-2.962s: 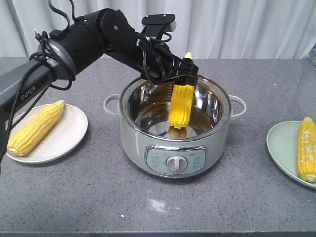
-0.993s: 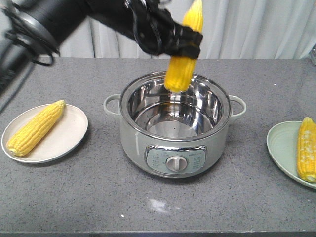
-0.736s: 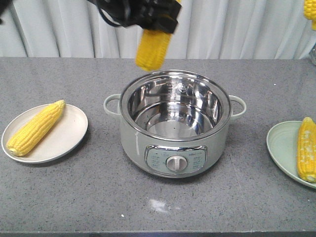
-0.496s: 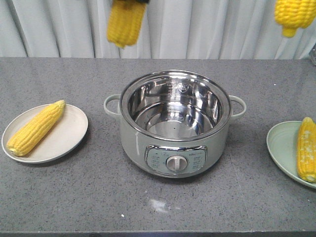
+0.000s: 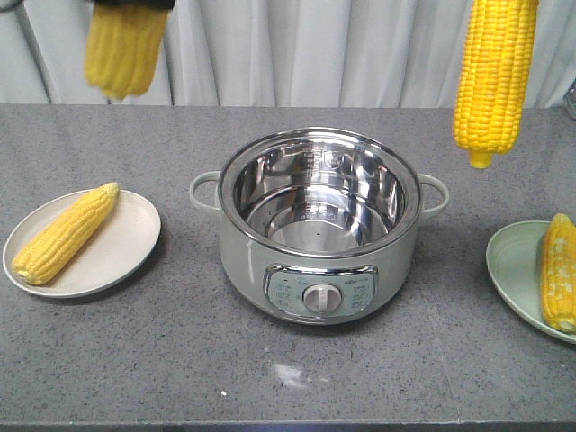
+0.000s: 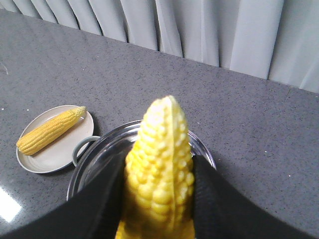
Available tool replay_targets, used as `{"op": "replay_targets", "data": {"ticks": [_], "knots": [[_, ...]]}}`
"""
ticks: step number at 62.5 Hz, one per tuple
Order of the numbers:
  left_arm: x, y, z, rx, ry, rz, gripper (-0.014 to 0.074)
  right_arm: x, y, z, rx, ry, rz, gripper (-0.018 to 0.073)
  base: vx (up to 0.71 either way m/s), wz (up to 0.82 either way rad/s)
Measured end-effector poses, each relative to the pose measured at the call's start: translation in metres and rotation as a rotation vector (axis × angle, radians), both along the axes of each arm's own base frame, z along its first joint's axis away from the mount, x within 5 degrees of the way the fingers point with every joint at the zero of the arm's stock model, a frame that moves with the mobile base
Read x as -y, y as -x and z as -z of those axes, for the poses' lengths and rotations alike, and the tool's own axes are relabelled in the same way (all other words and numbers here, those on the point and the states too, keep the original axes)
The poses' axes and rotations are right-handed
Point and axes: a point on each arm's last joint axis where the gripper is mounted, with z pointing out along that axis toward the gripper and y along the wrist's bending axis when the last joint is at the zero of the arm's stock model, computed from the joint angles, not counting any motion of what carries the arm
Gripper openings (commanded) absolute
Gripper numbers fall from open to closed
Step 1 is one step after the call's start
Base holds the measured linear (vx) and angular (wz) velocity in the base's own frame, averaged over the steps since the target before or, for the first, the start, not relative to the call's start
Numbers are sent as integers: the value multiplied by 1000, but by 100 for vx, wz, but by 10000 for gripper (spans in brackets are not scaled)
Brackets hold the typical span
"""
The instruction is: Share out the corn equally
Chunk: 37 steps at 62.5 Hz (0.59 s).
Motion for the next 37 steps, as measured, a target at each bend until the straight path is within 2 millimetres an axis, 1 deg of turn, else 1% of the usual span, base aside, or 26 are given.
{"op": "replay_targets", "data": {"ticks": [10, 37], "knots": [[-4, 4, 11, -33, -34, -10, -8, 0, 0, 0, 7, 3, -2, 101, 0, 0], [-4, 4, 12, -36, -36, -10, -8, 0, 0, -1, 12, 4, -2, 101, 0, 0]]}}
